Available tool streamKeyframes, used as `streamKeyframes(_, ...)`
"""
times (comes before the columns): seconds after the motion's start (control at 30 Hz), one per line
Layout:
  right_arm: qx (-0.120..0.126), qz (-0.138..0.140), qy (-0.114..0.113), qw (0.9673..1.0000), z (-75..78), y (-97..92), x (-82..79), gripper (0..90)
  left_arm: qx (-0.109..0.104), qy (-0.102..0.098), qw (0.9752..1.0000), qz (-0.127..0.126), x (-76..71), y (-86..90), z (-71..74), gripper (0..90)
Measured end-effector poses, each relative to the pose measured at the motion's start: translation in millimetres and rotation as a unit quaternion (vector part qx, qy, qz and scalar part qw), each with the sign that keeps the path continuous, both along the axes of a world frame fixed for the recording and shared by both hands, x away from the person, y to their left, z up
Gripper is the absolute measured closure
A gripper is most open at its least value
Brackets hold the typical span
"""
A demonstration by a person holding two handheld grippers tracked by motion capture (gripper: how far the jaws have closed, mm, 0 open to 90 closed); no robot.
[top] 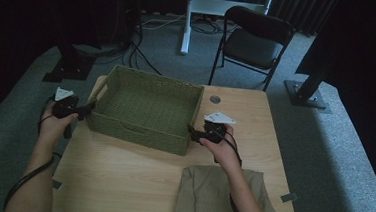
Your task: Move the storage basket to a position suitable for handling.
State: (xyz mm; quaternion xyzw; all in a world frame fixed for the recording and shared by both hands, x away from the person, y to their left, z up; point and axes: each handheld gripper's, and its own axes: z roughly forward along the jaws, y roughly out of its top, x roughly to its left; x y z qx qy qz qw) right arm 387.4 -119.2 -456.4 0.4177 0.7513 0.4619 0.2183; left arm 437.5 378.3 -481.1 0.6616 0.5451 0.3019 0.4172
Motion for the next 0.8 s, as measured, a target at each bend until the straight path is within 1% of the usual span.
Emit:
streamKeyframes(0.03,0.002,-0.001,0.0,1.0,-0.8,3.0,0.7,27.5,-0.002,0.0,1.0,-0.002,0.1,-0.2,-0.1,23.0)
streamKeyframes(0.07,0.001,0.0,0.001,1.0,-1.5,4.8,1.1,29.9,-0.001,-0.001,1.0,-0.003,0.4,-1.0,-0.4,24.2)
streamKeyframes(0.13,-0.004,-0.001,0.004,1.0,-4.1,8.7,1.9,31.9,0.008,-0.006,0.9999,-0.005,0.4,-3.2,0.1,25.4)
streamKeyframes(0.17,-0.007,0.001,0.005,1.0,-5.8,10.1,2.2,34.1,-0.002,0.001,1.0,-0.007,0.6,-4.8,0.2,30.3)
streamKeyframes(0.2,-0.01,0.001,0.008,0.9999,-7.4,11.4,2.0,34.8,-0.019,0.01,0.9997,-0.012,1.0,-6.3,-0.6,33.9)
streamKeyframes(0.23,-0.01,0.002,0.007,0.9999,-9.0,12.3,2.0,35.0,-0.035,0.013,0.9992,-0.017,1.9,-7.2,-2.1,38.0)
streamKeyframes(0.27,-0.007,-0.001,0.007,0.9999,-9.8,13.0,1.6,35.3,-0.044,0.017,0.9988,-0.015,2.6,-8.6,-2.8,40.4)
streamKeyframes(0.3,-0.007,-0.004,0.007,0.9999,-10.1,13.5,1.2,35.3,-0.043,0.017,0.9988,-0.015,2.7,-9.1,-2.8,40.6)
streamKeyframes(0.37,-0.009,-0.006,0.006,0.9999,-9.7,14.5,0.7,36.2,-0.034,0.011,0.9992,-0.017,2.8,-11.2,-2.8,44.8)
streamKeyframes(0.43,-0.015,-0.002,0.008,0.9999,-8.5,16.0,-0.1,40.3,-0.014,0.002,0.9997,-0.022,2.5,-14.1,-2.1,51.4)
streamKeyframes(0.5,-0.015,-0.004,0.015,0.9998,-7.3,18.0,-1.0,44.4,0.012,-0.001,0.9997,-0.02,1.0,-19.3,0.1,61.9)
streamKeyframes(0.53,-0.014,-0.007,0.02,0.9997,-6.8,18.9,-1.3,46.4,0.024,-0.008,0.9994,-0.023,0.5,-20.5,0.4,65.4)
streamKeyframes(0.57,-0.014,-0.008,0.022,0.9996,-6.6,19.8,-1.6,46.8,0.038,-0.013,0.9989,-0.025,0.1,-21.7,0.9,66.2)
streamKeyframes(0.6,-0.016,-0.012,0.024,0.9995,-6.3,21.0,-1.9,47.6,0.037,-0.009,0.9991,-0.021,-0.2,-23.2,1.3,67.2)
streamKeyframes(0.67,-0.014,-0.013,0.033,0.9993,-7.0,23.5,-1.9,50.2,0.035,-0.011,0.9991,-0.019,-0.7,-23.2,0.9,68.4)
streamKeyframes(0.73,-0.017,-0.015,0.03,0.9993,-7.9,25.9,-1.7,53.3,0.036,-0.012,0.9992,-0.014,-1.5,-24.3,0.8,69.1)
streamKeyframes(0.77,-0.016,-0.014,0.034,0.9992,-7.7,27.0,-1.8,54.8,0.039,-0.014,0.9991,-0.013,-1.8,-24.8,0.8,69.5)
streamKeyframes(0.8,-0.021,-0.017,0.035,0.999,-7.2,28.2,-2.0,54.9,0.038,-0.014,0.9991,-0.01,-2.2,-25.0,0.8,69.9)
